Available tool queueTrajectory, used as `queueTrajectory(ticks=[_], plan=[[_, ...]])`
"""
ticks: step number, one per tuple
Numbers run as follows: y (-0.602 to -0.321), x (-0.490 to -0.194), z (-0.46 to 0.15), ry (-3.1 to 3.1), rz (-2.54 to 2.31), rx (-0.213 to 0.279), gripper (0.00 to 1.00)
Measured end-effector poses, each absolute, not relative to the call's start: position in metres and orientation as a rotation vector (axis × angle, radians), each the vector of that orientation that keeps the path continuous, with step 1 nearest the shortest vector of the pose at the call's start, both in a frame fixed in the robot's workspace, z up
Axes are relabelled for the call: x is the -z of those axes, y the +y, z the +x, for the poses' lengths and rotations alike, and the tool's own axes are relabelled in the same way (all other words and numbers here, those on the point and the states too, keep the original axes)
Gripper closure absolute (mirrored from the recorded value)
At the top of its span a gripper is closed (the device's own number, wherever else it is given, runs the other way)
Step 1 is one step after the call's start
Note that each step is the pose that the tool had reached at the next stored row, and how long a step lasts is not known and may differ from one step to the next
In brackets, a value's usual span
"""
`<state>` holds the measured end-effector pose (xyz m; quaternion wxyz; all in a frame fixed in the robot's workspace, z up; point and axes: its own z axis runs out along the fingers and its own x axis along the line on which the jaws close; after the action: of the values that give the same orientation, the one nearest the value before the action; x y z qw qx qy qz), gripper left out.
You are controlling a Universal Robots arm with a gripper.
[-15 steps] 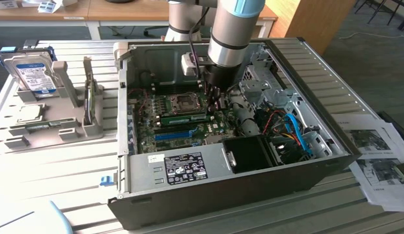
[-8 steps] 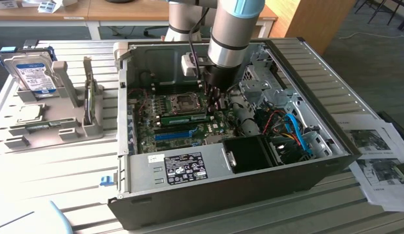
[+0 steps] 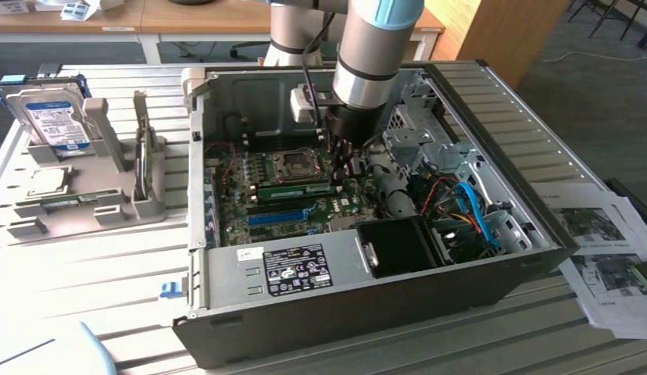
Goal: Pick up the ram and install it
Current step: 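Press down the ram until it locks into place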
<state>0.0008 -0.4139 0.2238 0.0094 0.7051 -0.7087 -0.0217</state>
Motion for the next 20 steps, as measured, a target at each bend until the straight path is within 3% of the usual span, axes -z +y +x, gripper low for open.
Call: queueTrajectory(ticks=[20], plan=[[-0.414,-0.2218,0.0008,-2.213,2.202,0.068,0.91]])
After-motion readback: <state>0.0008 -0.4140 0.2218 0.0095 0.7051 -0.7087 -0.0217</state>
